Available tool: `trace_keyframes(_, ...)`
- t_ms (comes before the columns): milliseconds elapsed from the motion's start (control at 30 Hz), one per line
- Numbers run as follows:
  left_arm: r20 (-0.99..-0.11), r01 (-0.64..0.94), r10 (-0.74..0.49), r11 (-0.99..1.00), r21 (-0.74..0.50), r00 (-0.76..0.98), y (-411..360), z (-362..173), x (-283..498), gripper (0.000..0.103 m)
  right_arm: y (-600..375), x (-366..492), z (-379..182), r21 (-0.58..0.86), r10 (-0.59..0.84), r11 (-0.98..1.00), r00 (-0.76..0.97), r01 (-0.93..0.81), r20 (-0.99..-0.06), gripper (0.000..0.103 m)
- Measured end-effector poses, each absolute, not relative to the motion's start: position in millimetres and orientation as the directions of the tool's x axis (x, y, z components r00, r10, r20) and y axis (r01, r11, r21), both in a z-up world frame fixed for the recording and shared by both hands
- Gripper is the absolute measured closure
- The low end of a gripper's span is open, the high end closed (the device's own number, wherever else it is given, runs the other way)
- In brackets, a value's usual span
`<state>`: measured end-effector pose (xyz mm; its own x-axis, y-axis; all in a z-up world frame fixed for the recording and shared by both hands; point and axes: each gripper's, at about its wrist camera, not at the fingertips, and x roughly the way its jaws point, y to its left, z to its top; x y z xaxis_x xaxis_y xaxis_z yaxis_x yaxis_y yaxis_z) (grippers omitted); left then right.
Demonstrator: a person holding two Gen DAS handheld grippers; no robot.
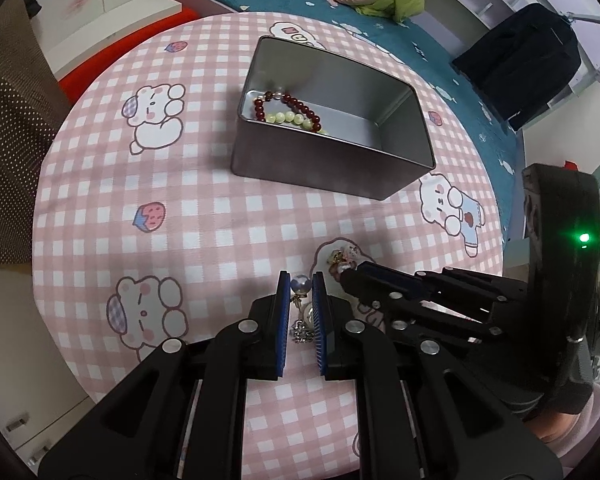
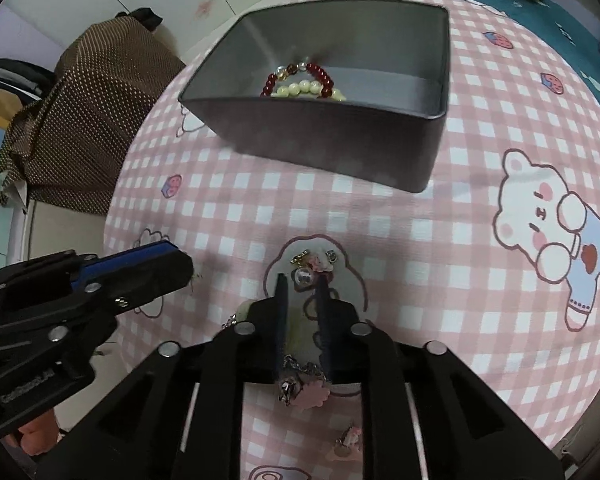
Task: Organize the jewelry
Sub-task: 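Carry both held earrings over the grey tray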
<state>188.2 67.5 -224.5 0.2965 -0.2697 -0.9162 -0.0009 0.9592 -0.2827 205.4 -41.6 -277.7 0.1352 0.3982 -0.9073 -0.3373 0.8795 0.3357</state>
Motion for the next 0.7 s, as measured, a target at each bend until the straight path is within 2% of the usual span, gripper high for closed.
trace_keyframes(233, -0.920, -0.033, -0.262, 0.958, -0.283, 0.293, 73.8, -228.4, 185.6, 0.092, -33.8, 209.3, -280.8, 0.295, 0.372, 0.881, 0.156, -0.370, -0.915, 0.087)
trace_keyframes(333, -0.918, -0.037, -0.262, 0.958, -0.286, 0.299, 75.1, -227.2, 186.4, 0.092, -29.6, 208.1, -281.1, 0.249, 0.343, 0.878, 0.173, -0.409, -0.923, 0.093)
trace_keyframes(700, -0.895, 0.014, -0.285, 0.954, -0.299, 0.343, 63.3, -205.9, 200.3, 0.092, -43.1, 213.9, -257.6, 0.286, 0.385, 0.883, 0.224, -0.373, -0.895, 0.093)
